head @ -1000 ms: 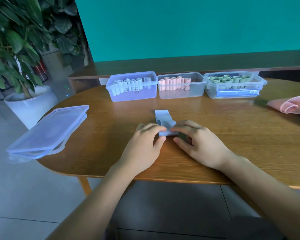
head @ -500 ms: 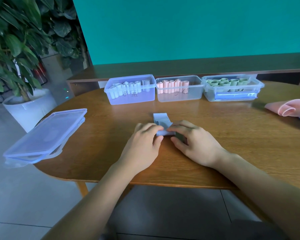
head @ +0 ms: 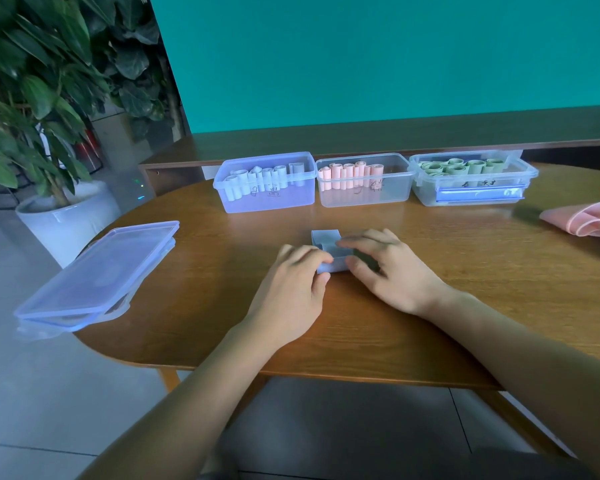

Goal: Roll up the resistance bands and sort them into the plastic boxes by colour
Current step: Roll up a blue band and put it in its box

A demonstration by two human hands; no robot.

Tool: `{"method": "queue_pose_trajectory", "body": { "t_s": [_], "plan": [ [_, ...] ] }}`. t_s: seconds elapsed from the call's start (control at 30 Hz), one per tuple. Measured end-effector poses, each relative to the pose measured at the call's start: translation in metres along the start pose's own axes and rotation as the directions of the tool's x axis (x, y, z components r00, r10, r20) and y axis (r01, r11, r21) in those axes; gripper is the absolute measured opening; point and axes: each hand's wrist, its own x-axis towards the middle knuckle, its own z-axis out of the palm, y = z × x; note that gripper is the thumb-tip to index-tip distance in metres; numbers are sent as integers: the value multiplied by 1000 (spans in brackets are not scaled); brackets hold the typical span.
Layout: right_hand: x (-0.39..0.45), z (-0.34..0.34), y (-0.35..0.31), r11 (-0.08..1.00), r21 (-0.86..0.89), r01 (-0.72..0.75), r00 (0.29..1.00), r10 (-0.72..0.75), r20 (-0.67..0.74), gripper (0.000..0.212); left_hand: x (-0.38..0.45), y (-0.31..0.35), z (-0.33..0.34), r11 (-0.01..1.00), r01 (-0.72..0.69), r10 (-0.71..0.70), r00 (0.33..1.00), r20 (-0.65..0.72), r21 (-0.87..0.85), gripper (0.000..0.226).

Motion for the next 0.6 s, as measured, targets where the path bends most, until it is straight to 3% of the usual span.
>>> {"method": "queue_pose_trajectory", "body": {
  "t_s": [0.23, 0.6],
  "plan": [
    [29, 0, 12, 998, 53, -34, 962, 19, 273, 56, 1, -1, 2, 1000, -21, 21, 1000, 4, -13, 30],
    [65, 5, 26, 974, 141, -178, 941, 127, 312, 57, 10, -8, 6, 999, -37, 38, 999, 17, -28, 31]
  ]
}}
